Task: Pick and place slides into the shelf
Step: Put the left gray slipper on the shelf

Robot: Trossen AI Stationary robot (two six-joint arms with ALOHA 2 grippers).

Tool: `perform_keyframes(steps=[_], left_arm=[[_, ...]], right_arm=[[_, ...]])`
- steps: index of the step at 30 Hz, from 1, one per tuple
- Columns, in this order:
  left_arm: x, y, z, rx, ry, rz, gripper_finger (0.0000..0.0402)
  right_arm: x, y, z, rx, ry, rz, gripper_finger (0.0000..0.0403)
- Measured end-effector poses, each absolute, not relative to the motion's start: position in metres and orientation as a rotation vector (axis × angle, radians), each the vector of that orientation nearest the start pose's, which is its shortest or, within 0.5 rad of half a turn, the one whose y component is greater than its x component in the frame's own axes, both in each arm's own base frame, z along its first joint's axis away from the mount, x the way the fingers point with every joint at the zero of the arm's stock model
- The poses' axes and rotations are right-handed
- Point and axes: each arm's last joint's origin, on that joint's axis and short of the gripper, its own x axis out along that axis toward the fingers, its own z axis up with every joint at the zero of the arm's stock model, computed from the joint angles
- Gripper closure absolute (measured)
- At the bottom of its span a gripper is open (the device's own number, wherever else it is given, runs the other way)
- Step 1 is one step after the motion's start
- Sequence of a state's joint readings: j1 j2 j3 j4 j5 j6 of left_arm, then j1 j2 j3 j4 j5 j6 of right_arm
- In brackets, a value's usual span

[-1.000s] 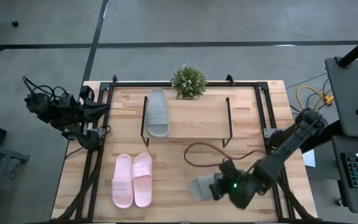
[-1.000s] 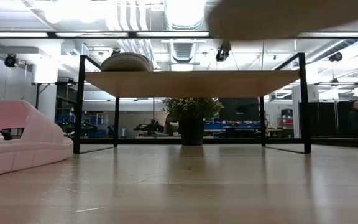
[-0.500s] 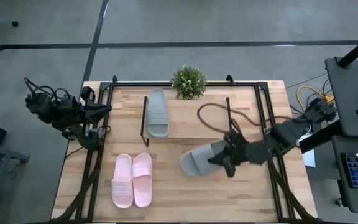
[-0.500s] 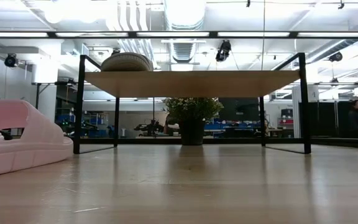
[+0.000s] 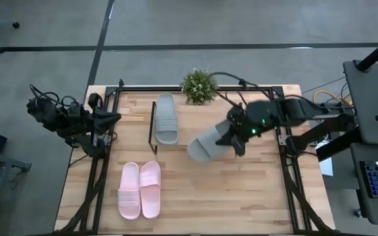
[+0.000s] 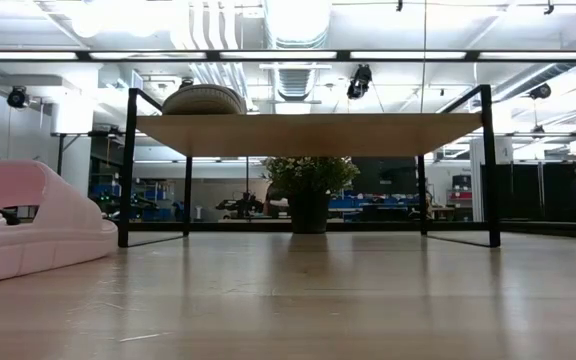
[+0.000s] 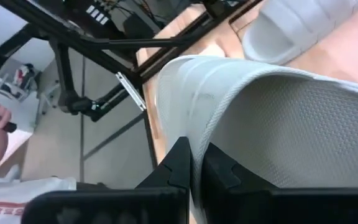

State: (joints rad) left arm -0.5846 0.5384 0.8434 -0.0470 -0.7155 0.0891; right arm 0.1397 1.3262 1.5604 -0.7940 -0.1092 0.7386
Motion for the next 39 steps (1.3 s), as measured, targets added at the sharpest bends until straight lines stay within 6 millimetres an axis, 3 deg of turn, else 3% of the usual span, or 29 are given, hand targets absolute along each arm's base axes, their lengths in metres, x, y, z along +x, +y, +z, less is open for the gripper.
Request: perform_keyframes(steps=[9, 20, 26, 30, 34, 39], left_arm=[[0.1, -0.043, 0.383, -0.046, -0.167, 0.138, 0.0391], [0.101, -0.041, 0.383, -0.073, -0.166, 0.28, 0.0391], [0.108, -0.044, 0.381, -0.051, -0.149, 0.331, 0.0391], [0.116, -0.049, 0.384, 0.097, -0.124, 0.367, 0.0391], [0.138, -0.062, 0.383, 0.265, -0.067, 0.445, 0.0386], [0.167, -0.079, 0.381, 0.492, 0.054, 0.533, 0.0347]], right_arm=[[0.264, -0.009, 0.428, 0.632, 0.589, 0.105, 0.0394], [0.283, -0.034, 0.453, 0.372, 0.59, 0.232, 0.0394], [0.3, -0.053, 0.456, 0.362, 0.682, 0.255, 0.0394], [0.311, -0.064, 0.459, 0.421, 0.687, 0.267, 0.0394], [0.32, -0.076, 0.461, 0.496, 0.7, 0.276, 0.0394], [0.327, -0.088, 0.453, 0.581, 0.751, 0.231, 0.0394]])
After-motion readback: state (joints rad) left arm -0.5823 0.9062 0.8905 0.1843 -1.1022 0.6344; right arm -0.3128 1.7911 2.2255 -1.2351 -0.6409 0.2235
